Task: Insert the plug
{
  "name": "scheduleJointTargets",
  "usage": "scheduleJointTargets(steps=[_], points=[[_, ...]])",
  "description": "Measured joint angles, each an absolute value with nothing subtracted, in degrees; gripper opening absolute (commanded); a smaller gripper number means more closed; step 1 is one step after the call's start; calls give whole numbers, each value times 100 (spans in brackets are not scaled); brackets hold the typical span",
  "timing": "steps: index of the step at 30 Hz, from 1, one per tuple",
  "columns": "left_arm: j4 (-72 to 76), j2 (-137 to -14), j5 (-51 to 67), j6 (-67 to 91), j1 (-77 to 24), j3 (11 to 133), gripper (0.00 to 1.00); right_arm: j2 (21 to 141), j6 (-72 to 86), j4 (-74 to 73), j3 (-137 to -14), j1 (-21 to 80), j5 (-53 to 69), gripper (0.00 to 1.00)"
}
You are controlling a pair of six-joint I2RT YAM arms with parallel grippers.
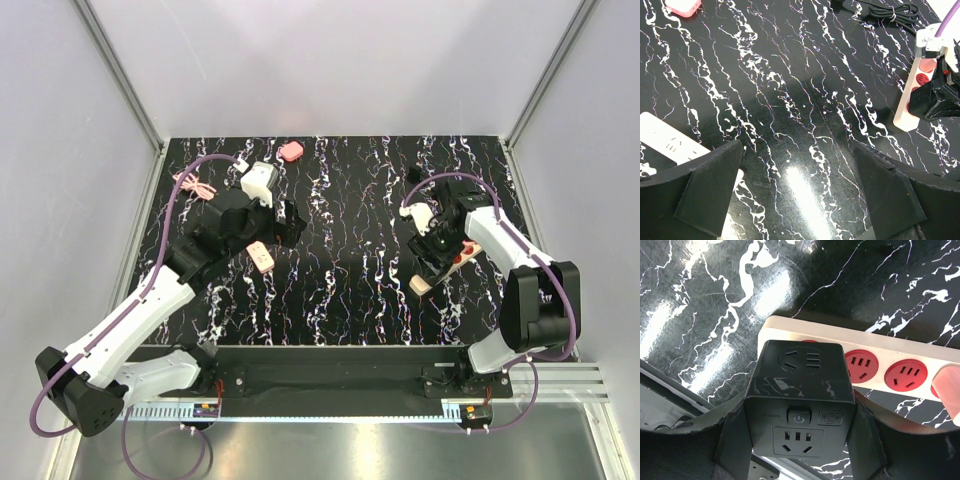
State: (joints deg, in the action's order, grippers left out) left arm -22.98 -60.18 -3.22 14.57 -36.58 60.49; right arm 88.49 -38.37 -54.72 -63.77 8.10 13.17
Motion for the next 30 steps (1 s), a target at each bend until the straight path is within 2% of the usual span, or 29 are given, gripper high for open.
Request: scheduleJointTargets(steps=[30], points=[[-2296, -6016, -311, 1459, -3658, 6049, 99, 8825, -3715, -5332, -6512, 604, 1323, 0]])
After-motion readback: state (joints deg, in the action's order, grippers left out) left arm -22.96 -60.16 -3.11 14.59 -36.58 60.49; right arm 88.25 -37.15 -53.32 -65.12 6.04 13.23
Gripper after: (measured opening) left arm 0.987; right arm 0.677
